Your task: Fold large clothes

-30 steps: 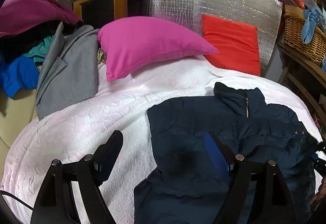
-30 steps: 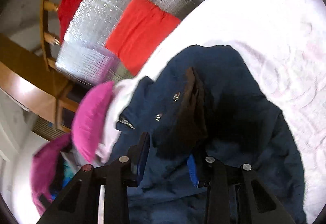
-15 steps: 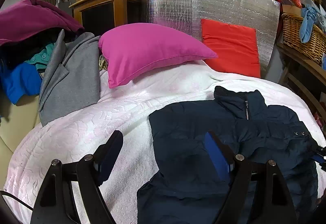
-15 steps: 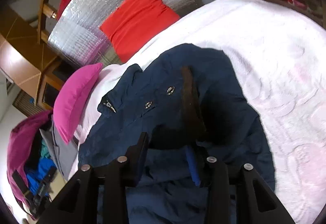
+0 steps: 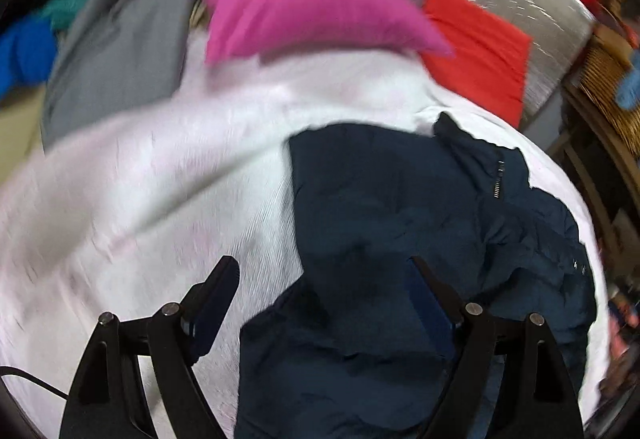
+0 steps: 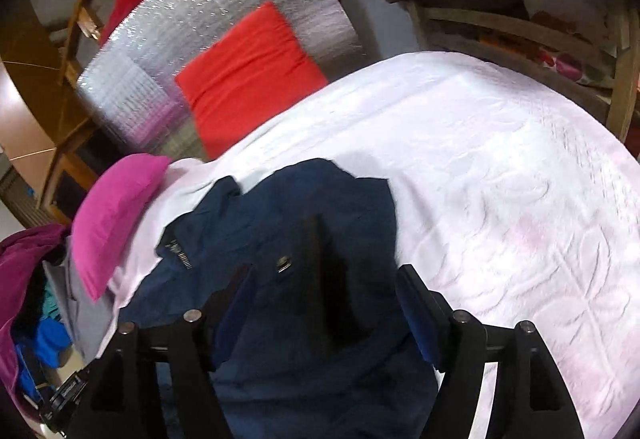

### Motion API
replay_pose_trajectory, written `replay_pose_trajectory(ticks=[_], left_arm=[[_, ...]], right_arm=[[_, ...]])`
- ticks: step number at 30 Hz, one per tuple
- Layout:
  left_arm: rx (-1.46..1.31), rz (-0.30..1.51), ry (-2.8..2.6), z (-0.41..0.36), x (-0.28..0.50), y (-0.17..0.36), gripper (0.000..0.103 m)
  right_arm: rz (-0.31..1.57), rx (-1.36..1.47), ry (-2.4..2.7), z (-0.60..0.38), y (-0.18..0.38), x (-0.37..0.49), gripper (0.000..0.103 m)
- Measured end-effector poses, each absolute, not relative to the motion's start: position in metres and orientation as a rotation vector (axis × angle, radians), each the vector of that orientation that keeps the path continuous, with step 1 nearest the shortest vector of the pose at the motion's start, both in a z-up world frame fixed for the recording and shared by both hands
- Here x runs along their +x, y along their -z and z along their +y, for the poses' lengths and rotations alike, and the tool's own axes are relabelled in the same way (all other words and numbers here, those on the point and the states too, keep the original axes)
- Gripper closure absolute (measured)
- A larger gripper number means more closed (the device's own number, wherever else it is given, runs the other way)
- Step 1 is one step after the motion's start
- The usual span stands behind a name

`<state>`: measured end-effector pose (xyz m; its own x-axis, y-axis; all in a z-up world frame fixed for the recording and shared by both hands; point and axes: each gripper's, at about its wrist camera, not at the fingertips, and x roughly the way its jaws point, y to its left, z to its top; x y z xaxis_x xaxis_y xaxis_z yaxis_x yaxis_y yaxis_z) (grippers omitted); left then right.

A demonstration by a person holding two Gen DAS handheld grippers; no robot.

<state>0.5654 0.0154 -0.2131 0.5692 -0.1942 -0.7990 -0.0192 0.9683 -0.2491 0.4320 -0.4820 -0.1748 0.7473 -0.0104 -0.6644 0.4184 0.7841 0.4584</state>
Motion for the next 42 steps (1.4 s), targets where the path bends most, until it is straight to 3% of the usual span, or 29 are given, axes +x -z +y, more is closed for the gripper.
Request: replay_pose_trajectory(ticks=[7, 12, 17, 20, 21, 22, 23, 26, 30, 33, 34, 37, 39, 40, 42], left_arm=[[-0.376, 1.012, 0.084, 0.034, 0.575, 0.232, 0.018], [-0.303, 1.091, 0.036, 0.027, 0.581, 0.25, 0.021], [-0.253, 1.075, 0.069, 0.013, 0.581, 0.247, 0.045], [-0.216, 1.07, 0.066, 0.006, 0.581, 0.247, 0.049], [-0.211, 1.068, 0.071, 0.006, 0.581, 0.247, 0.051], [-0.207, 1.066, 0.081, 0.004, 0.581, 0.246, 0.056], [-0.196, 1.061, 0.083, 0.004, 0.581, 0.245, 0.058], [-0.185, 1.049, 0.089, 0.002, 0.581, 0.241, 0.072], [-0.15, 1.039, 0.067, 0.0, 0.58, 0.238, 0.076], [-0.131, 1.064, 0.054, -0.001, 0.582, 0.244, 0.072], [-0.133, 1.07, 0.057, 0.0, 0.583, 0.244, 0.071], [-0.179, 1.083, 0.026, 0.011, 0.585, 0.242, 0.051], [-0.227, 1.085, 0.019, 0.021, 0.585, 0.238, 0.049], [-0.245, 1.083, 0.019, 0.025, 0.584, 0.236, 0.048], [-0.262, 1.062, 0.015, 0.031, 0.583, 0.231, 0.044]], right_arm=[[0.782, 0.634, 0.237, -0.489, 0.196, 0.462, 0.026], [0.756, 0.616, 0.199, -0.477, 0.196, 0.463, 0.026], [0.8, 0.616, 0.164, -0.471, 0.211, 0.467, 0.025], [0.861, 0.588, 0.155, -0.466, 0.222, 0.473, 0.026], [0.863, 0.559, 0.155, -0.462, 0.221, 0.474, 0.028], [0.865, 0.537, 0.15, -0.46, 0.219, 0.474, 0.038], [0.866, 0.503, 0.158, -0.457, 0.216, 0.473, 0.055], [0.825, 0.477, 0.178, -0.458, 0.201, 0.466, 0.078], [0.725, 0.496, 0.168, -0.46, 0.19, 0.452, 0.081], [0.861, 0.477, 0.177, -0.457, 0.215, 0.467, 0.081], [0.876, 0.489, 0.175, -0.457, 0.219, 0.467, 0.08], [0.837, 0.581, 0.138, -0.466, 0.211, 0.458, 0.073], [0.789, 0.626, 0.133, -0.474, 0.204, 0.451, 0.043], [0.77, 0.633, 0.146, -0.477, 0.2, 0.449, 0.02], [0.711, 0.636, 0.174, -0.483, 0.191, 0.442, 0.017]])
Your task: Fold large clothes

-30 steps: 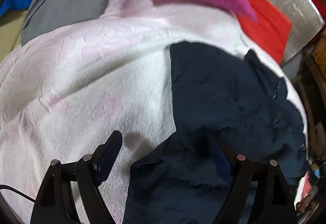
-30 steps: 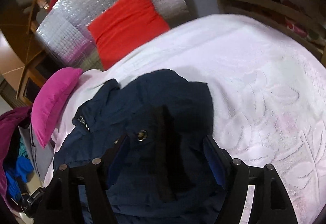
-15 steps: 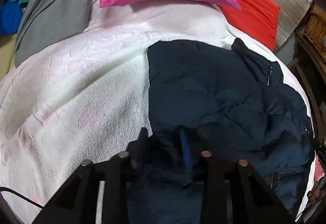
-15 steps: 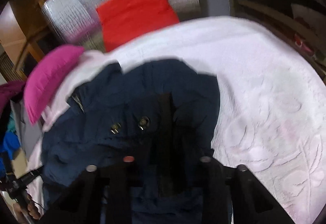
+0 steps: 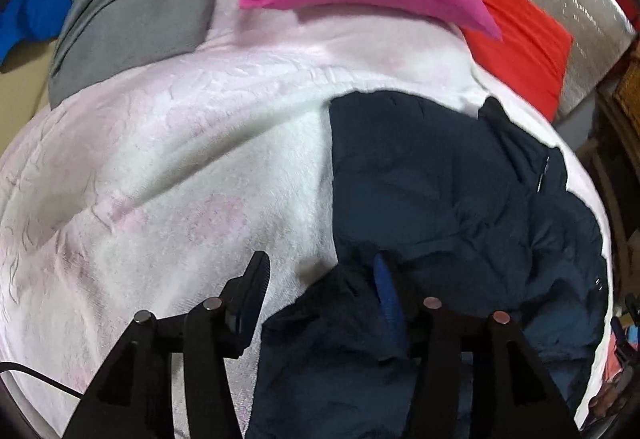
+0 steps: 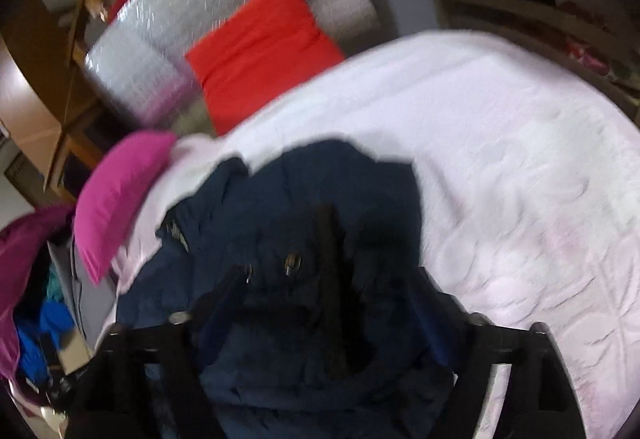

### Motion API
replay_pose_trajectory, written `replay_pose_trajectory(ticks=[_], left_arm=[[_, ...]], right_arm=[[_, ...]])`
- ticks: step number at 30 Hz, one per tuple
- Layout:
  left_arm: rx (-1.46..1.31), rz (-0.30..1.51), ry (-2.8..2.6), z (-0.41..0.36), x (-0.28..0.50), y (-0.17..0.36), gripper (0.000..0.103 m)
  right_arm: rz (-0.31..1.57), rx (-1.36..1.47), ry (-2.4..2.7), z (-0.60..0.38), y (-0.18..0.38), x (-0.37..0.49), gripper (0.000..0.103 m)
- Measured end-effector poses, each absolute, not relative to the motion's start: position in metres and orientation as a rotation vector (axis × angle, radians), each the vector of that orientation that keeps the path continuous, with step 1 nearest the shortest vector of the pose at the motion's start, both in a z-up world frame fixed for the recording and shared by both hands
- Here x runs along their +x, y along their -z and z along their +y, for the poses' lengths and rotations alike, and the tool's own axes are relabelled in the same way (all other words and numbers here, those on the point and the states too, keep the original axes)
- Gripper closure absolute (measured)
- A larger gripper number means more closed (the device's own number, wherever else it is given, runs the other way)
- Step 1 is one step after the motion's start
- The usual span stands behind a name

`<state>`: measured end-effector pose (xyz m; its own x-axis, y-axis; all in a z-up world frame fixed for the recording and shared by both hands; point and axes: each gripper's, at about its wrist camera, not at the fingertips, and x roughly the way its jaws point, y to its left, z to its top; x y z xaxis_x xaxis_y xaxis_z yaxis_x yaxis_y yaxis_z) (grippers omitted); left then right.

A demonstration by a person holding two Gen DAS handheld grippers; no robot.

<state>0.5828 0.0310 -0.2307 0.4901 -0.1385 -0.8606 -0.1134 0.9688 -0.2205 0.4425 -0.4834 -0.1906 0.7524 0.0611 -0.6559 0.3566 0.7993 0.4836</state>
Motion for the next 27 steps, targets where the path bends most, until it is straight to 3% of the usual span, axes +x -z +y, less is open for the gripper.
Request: replay_pose_trajectory(ticks=[2, 3, 10, 12, 15, 20, 27], left_arm=[[-0.253, 1.042, 0.012, 0.034, 0.582, 0.228, 0.031], [-0.248, 1.041, 0.011, 0.034, 0.582, 0.228, 0.03], [-0.16, 1.102, 0.039, 0.015, 0.588, 0.248, 0.029], [-0.154, 1.095, 0.035, 0.015, 0.587, 0.244, 0.029], [-0.158, 1.086, 0.032, 0.017, 0.585, 0.24, 0.029], [-0.176, 1.113, 0.033, 0.019, 0.585, 0.244, 0.029], [-0.149, 1.043, 0.03, 0.023, 0.574, 0.221, 0.029]], right_arm=[[0.716, 0.635, 0.196, -0.487, 0.19, 0.446, 0.017], [0.734, 0.637, 0.206, -0.488, 0.193, 0.448, 0.017], [0.908, 0.764, 0.198, -0.489, 0.24, 0.467, 0.017], [0.879, 0.706, 0.188, -0.477, 0.231, 0.466, 0.018], [0.835, 0.56, 0.19, -0.456, 0.21, 0.465, 0.03], [0.884, 0.389, 0.252, -0.438, 0.22, 0.471, 0.031], [0.84, 0.409, 0.304, -0.433, 0.199, 0.458, 0.031]])
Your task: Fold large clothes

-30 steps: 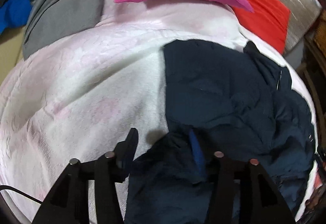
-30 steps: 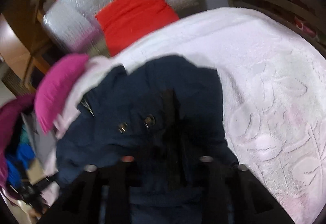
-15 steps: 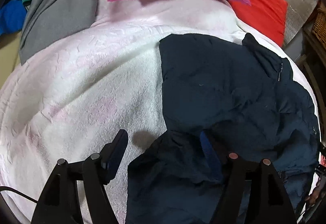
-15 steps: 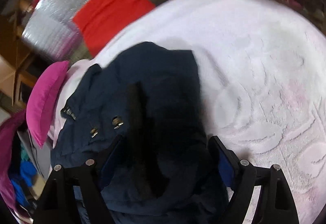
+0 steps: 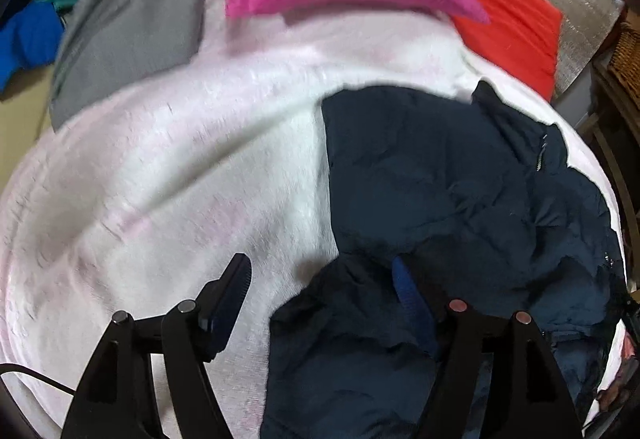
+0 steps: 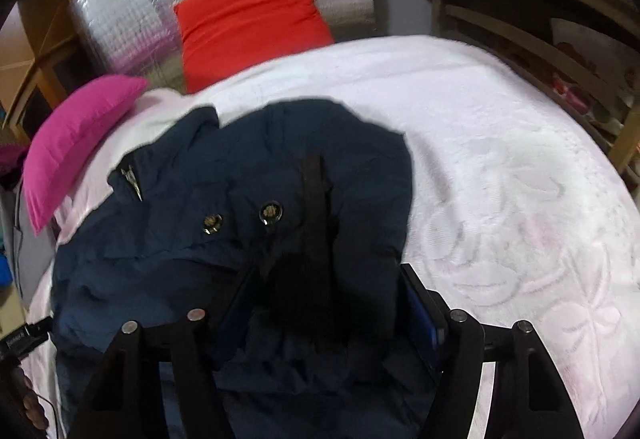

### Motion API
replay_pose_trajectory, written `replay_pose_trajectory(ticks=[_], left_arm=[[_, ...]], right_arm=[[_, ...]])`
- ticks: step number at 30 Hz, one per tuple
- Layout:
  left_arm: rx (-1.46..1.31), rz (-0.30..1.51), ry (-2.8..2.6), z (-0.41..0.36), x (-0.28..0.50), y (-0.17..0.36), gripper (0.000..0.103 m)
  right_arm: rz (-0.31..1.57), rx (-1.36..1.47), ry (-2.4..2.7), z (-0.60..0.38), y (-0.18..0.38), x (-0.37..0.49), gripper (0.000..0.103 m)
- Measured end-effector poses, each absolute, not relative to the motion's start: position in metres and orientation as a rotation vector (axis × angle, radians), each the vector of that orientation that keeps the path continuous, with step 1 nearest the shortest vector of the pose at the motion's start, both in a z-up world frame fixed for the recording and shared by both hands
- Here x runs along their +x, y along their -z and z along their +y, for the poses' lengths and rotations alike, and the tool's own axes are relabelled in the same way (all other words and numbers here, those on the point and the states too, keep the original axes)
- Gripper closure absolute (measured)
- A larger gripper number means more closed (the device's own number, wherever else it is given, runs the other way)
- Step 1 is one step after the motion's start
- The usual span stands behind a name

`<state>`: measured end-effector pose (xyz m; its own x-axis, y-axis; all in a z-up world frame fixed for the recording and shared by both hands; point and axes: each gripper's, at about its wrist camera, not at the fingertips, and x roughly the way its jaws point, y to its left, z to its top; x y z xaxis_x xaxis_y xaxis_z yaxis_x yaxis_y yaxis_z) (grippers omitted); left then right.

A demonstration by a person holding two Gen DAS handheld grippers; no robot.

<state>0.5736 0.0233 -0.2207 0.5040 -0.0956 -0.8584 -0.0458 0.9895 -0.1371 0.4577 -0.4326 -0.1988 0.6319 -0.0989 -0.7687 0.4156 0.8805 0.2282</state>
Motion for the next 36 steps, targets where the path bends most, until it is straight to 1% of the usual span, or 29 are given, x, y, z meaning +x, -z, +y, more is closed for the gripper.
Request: replay_pose_trajectory(ticks=[5, 9, 10, 13, 18, 21, 23, 28, 30, 31, 32, 33, 34, 36], left_arm=[[-0.15, 0.922, 0.123, 0.019, 0.557, 0.19, 0.029], [-0.119, 0.888, 0.218, 0.0, 0.547, 0.183, 0.029], [-0.109, 0.891, 0.232, -0.005, 0.546, 0.184, 0.029], [-0.058, 0.924, 0.256, -0.022, 0.546, 0.194, 0.029], [0.005, 1.039, 0.204, -0.031, 0.555, 0.222, 0.029], [-0.044, 1.099, 0.208, -0.026, 0.558, 0.232, 0.029], [-0.082, 1.109, 0.216, -0.023, 0.556, 0.23, 0.029], [-0.125, 1.124, 0.228, -0.017, 0.557, 0.231, 0.029], [-0.107, 1.131, 0.228, -0.019, 0.558, 0.233, 0.028], [-0.093, 1.136, 0.227, -0.024, 0.556, 0.234, 0.028], [-0.083, 1.138, 0.227, -0.026, 0.556, 0.235, 0.028], [-0.075, 1.138, 0.227, -0.027, 0.556, 0.235, 0.028], [-0.07, 1.138, 0.226, -0.028, 0.556, 0.235, 0.028], [-0.077, 1.135, 0.229, -0.027, 0.556, 0.233, 0.028]], right_arm=[[0.727, 0.499, 0.22, -0.42, 0.165, 0.425, 0.03], [0.735, 0.657, -0.024, -0.391, 0.159, 0.42, 0.024], [0.747, 0.693, -0.076, -0.384, 0.162, 0.42, 0.022], [0.823, 0.805, -0.202, -0.362, 0.181, 0.43, 0.021], [0.906, 0.953, -0.189, -0.352, 0.225, 0.444, 0.021], [0.885, 1.078, -0.148, -0.365, 0.24, 0.432, 0.021], [0.845, 1.154, -0.122, -0.367, 0.248, 0.441, 0.021], [0.834, 1.197, -0.082, -0.368, 0.251, 0.459, 0.021], [0.832, 1.2, -0.062, -0.363, 0.252, 0.466, 0.026], [0.827, 1.2, -0.053, -0.361, 0.252, 0.464, 0.037], [0.833, 1.19, -0.048, -0.359, 0.253, 0.465, 0.052], [0.841, 1.175, -0.039, -0.357, 0.255, 0.466, 0.056], [0.845, 1.164, -0.025, -0.353, 0.257, 0.472, 0.063], [0.836, 1.156, -0.012, -0.355, 0.258, 0.47, 0.069]])
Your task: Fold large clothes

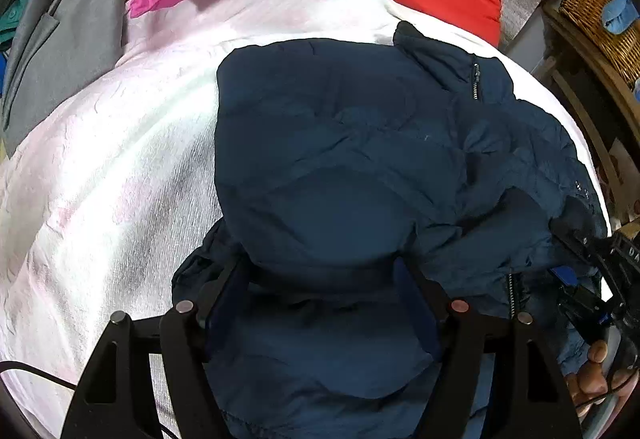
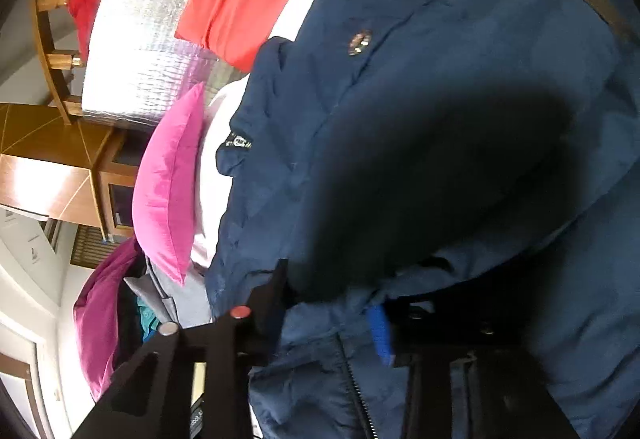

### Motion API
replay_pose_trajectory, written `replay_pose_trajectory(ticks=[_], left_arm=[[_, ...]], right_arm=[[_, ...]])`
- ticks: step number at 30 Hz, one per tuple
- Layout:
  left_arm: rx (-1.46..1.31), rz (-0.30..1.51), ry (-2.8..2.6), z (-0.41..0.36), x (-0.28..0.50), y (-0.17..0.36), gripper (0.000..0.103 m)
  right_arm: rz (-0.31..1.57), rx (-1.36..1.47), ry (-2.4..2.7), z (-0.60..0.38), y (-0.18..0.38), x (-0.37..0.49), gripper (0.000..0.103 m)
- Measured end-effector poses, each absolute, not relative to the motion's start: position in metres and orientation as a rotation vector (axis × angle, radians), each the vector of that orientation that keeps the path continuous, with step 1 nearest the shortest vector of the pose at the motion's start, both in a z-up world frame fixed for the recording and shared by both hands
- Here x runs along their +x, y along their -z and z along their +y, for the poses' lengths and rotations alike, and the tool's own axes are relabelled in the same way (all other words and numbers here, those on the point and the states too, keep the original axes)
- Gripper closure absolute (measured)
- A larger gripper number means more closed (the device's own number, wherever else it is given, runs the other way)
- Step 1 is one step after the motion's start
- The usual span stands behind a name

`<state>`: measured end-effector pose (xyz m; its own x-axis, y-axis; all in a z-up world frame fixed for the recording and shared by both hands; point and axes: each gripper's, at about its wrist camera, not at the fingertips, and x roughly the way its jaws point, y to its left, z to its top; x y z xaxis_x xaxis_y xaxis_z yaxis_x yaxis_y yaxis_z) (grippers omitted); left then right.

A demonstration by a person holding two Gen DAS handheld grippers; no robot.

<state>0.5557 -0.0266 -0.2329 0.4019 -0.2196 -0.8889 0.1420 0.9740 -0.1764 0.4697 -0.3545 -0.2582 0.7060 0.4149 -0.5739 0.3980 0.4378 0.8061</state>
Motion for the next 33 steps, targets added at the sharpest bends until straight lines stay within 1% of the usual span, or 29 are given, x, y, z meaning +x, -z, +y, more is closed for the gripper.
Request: replay_pose_trajectory(ticks=[2, 4, 7, 9, 11, 14, 15, 16, 17, 18, 19, 20, 23, 29, 33], left_arm=[[-0.093, 1.12, 0.235, -0.026, 0.558, 0.229, 0.028], [-0.098, 1.091, 0.236, -0.022, 0.555, 0.221, 0.028], [-0.119, 1.042, 0.232, -0.014, 0.553, 0.209, 0.028], [-0.138, 1.042, 0.225, -0.011, 0.554, 0.21, 0.028], [-0.135, 1.074, 0.217, -0.012, 0.556, 0.218, 0.028], [-0.111, 1.107, 0.197, -0.013, 0.559, 0.228, 0.028], [-0.112, 1.11, 0.195, -0.013, 0.559, 0.229, 0.028], [-0.119, 1.11, 0.193, -0.011, 0.559, 0.229, 0.028], [-0.13, 1.106, 0.19, -0.006, 0.558, 0.228, 0.028], [-0.137, 1.102, 0.185, -0.003, 0.558, 0.227, 0.028], [-0.141, 1.099, 0.178, 0.002, 0.557, 0.225, 0.028], [-0.141, 1.096, 0.171, 0.004, 0.556, 0.224, 0.028], [-0.136, 1.076, 0.156, 0.006, 0.555, 0.22, 0.028], [-0.174, 1.061, 0.121, 0.016, 0.557, 0.215, 0.028], [-0.167, 1.089, 0.11, 0.016, 0.561, 0.223, 0.028]], right_arm=[[0.82, 1.077, 0.006, -0.357, 0.246, 0.461, 0.074], [0.792, 0.953, 0.017, -0.347, 0.228, 0.459, 0.075], [0.761, 0.905, 0.012, -0.344, 0.218, 0.453, 0.075], [0.783, 0.894, 0.014, -0.344, 0.224, 0.451, 0.075], [0.839, 0.939, 0.018, -0.347, 0.242, 0.449, 0.075], [0.835, 0.986, -0.015, -0.352, 0.247, 0.446, 0.075], [0.841, 1.004, -0.03, -0.355, 0.246, 0.447, 0.072], [0.849, 1.039, -0.051, -0.359, 0.245, 0.446, 0.072], [0.855, 1.062, -0.059, -0.364, 0.246, 0.444, 0.067], [0.865, 1.085, -0.062, -0.369, 0.246, 0.441, 0.061], [0.864, 1.101, -0.057, -0.374, 0.245, 0.438, 0.051], [0.841, 1.12, -0.044, -0.382, 0.244, 0.431, 0.044], [0.784, 1.16, 0.008, -0.406, 0.239, 0.416, 0.039], [0.718, 1.263, 0.155, -0.452, 0.251, 0.399, 0.037], [0.692, 1.232, 0.191, -0.457, 0.251, 0.408, 0.039]])
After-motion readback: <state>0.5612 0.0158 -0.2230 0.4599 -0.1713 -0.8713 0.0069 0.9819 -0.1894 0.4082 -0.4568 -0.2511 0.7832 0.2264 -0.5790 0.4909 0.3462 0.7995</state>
